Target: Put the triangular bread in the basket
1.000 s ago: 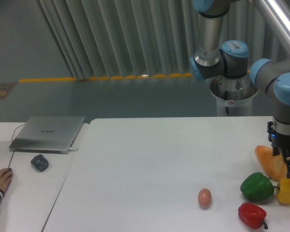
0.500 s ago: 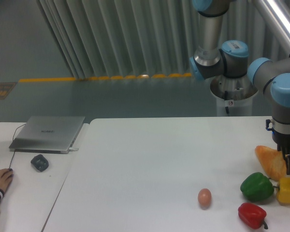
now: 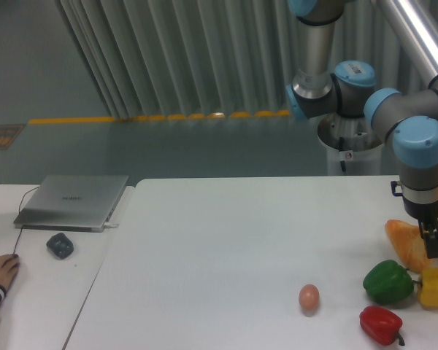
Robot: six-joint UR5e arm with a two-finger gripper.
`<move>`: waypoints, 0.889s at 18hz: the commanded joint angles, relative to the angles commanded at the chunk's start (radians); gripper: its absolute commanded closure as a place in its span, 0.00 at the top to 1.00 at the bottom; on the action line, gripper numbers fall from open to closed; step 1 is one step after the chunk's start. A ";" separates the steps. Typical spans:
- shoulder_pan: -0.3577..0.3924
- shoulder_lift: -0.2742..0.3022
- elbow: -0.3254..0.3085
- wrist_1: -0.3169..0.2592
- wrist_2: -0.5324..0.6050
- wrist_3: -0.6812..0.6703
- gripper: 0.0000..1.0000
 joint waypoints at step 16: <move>0.002 -0.002 -0.020 0.014 0.003 0.000 1.00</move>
